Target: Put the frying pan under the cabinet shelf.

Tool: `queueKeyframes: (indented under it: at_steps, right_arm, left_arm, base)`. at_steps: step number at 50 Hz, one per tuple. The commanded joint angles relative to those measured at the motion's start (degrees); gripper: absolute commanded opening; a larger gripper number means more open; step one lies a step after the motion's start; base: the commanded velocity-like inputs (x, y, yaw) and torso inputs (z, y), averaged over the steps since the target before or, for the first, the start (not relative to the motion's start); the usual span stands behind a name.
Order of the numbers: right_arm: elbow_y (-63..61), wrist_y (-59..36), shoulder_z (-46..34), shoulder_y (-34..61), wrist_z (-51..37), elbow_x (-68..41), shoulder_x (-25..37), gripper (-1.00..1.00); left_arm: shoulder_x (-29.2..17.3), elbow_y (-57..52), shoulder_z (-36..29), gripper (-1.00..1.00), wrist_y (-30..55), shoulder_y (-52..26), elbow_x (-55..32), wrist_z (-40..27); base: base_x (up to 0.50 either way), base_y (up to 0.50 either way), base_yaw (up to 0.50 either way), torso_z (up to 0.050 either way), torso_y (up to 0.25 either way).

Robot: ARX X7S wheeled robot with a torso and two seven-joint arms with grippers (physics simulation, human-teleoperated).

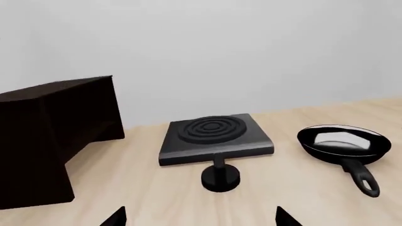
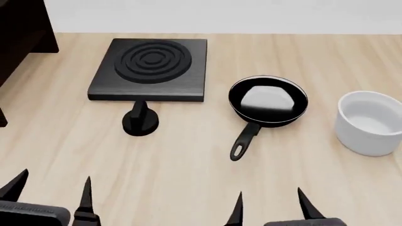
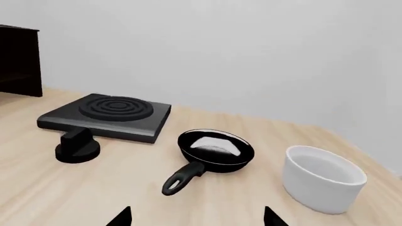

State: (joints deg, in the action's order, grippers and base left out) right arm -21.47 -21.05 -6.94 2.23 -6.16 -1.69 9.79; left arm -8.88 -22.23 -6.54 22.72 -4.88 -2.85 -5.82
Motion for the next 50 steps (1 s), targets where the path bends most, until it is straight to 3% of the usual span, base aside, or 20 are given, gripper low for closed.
queueKeyframes:
  at_steps: [1,12,26,39,50]
  right_arm:
    - [-8.51,-11.54,-0.04,4.39,-0.31,0.86,2.27,1.0]
    - [-11.53,-22.28,-1.24,12.87,0.22,2.43,4.31,1.0]
    - [-12.14,-35.29,0.38,26.99,0.86,3.71,6.65,1.0]
    - [-3.2,-37.72,-0.79,38.21,1.88,4.27,8.37,1.0]
    - [0.53,-39.67,-1.19,45.72,2.86,4.2,9.19,1.0]
  left_arm:
    - [-1.76,-8.22,-0.26,1.0,10.94,-5.82,-0.72,0.38]
    - [-3.1,-14.31,1.76,1.0,22.3,-13.47,-2.62,0.74]
    - [-4.0,-17.64,1.71,1.0,27.18,-16.32,-2.83,0.07]
    - [-4.2,-20.64,-0.53,1.0,30.64,-17.52,-2.21,-1.12]
    - [-5.16,-24.88,-1.17,1.0,37.94,-22.94,-2.04,-1.57]
  base:
    - [0.0,0.0,0.0,0.0,0.0]
    - [0.0,0.0,0.0,0.0,0.0]
    - [0.0,0.0,0.0,0.0,0.0]
    - [0.0,0.0,0.0,0.0,0.0]
    - [0.0,0.0,0.0,0.0,0.0]
